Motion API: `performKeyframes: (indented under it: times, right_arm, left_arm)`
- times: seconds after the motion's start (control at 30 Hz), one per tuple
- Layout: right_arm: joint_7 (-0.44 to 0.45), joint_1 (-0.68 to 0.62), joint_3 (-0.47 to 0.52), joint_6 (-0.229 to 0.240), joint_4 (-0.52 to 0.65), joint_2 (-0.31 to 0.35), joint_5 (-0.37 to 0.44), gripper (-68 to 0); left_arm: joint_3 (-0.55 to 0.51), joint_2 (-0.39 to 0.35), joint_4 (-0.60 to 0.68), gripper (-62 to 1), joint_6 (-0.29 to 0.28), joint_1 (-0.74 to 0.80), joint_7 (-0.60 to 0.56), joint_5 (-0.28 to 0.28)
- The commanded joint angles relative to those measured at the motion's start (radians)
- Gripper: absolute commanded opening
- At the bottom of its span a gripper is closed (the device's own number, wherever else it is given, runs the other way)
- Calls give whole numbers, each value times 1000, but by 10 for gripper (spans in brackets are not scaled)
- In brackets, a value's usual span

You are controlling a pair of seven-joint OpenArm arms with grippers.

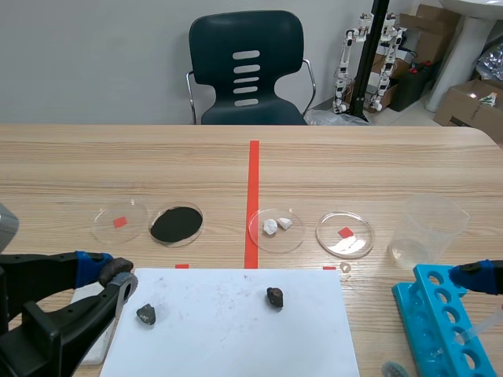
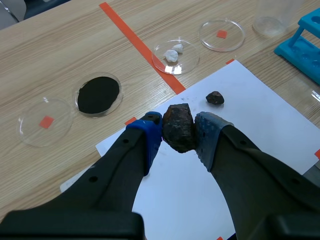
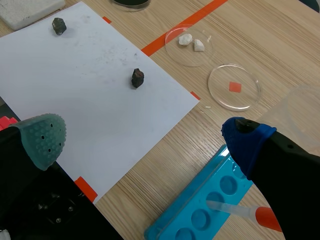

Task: Rub the mineral on the streak plate

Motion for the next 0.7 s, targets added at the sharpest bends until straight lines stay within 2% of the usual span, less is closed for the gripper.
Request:
performKeyframes:
  times: [0.0, 0.67]
  right_arm:
    - [19, -2, -3, 3, 14, 0, 11, 4]
    - [19, -2, -3, 3, 14, 0, 11, 4]
  left_arm:
    - [3, 5, 22, -498, 1, -3, -17, -6]
    - [3, 5, 22, -498, 1, -3, -5, -6]
